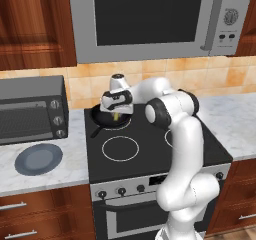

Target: Pick up the butter stick and place it in the pan. Then turn on the burner for the pan.

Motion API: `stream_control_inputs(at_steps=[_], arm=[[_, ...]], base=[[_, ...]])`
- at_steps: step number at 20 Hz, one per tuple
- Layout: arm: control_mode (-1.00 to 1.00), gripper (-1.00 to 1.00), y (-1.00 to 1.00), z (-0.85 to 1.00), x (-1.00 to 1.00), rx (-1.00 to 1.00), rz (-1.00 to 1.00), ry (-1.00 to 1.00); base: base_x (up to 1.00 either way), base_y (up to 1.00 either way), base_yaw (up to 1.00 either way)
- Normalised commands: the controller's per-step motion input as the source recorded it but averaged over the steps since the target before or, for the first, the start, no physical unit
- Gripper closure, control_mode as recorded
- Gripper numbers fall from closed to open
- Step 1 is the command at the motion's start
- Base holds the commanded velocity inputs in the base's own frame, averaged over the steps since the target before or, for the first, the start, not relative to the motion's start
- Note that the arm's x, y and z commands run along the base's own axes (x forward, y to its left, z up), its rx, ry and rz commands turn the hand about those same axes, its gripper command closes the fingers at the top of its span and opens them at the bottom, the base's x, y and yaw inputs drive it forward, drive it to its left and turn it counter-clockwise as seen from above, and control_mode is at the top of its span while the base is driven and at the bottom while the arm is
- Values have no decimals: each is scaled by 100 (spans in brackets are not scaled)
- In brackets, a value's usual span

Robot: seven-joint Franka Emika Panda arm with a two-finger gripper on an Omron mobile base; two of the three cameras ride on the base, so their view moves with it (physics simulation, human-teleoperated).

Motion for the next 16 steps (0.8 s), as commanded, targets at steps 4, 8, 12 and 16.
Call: stream_control_inputs(at_steps=[4,8,12,16], arm=[[-100,-100,1,-8,4,0,0,0],[-100,-100,0,0,0,0,0,0],[-100,-100,0,1,-4,0,0,0],[-100,-100,0,14,-29,0,0,0]], base=[[0,0,0],[0,0,0],[0,0,0],[0,0,0]])
